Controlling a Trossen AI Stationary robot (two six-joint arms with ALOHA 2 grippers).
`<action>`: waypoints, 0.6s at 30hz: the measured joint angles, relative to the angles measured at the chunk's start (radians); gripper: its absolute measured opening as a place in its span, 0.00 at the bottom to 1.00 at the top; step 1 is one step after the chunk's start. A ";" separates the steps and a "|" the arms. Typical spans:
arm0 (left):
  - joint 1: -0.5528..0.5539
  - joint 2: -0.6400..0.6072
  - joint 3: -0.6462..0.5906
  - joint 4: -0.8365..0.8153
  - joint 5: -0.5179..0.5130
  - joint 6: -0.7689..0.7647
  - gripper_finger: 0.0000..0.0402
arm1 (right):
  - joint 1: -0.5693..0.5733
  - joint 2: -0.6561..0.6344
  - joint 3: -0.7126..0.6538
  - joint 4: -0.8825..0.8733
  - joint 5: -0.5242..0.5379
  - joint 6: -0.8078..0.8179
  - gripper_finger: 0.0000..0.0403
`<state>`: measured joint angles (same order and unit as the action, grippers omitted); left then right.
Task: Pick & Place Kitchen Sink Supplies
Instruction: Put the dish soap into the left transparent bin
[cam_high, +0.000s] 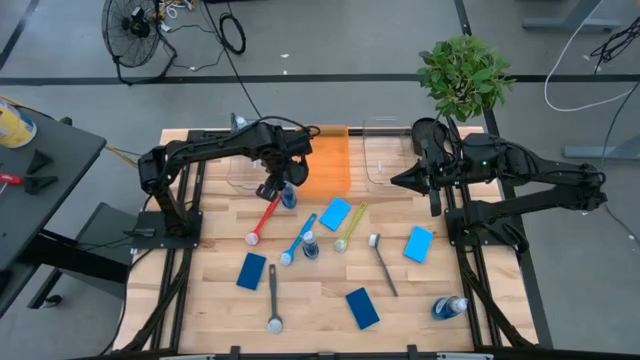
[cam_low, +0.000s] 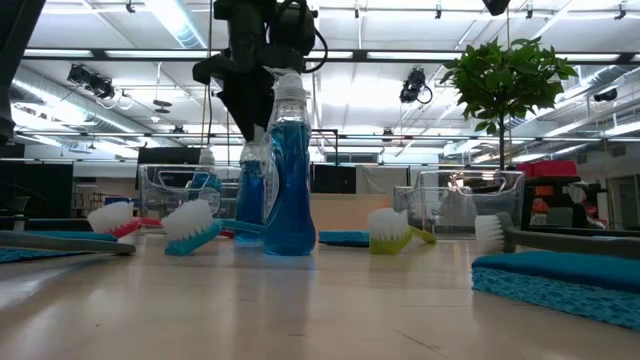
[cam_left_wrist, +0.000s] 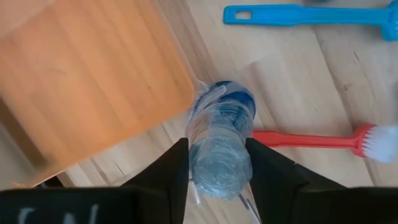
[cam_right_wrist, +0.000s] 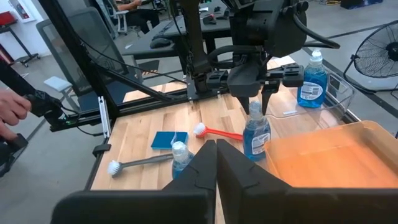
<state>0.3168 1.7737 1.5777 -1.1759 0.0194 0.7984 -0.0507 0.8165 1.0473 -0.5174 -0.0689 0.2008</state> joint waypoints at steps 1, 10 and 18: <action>0.000 0.000 0.000 -0.001 0.000 -0.003 0.35 | 0.000 0.000 0.000 0.000 0.000 0.000 0.03; -0.018 0.000 0.000 -0.007 0.001 -0.002 0.34 | 0.000 0.000 0.000 0.000 0.000 0.000 0.03; -0.051 0.000 0.001 -0.024 0.003 -0.003 0.35 | 0.000 0.000 0.000 0.000 0.000 0.000 0.03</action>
<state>0.2662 1.7733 1.5784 -1.2000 0.0227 0.7951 -0.0506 0.8165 1.0473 -0.5172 -0.0692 0.2005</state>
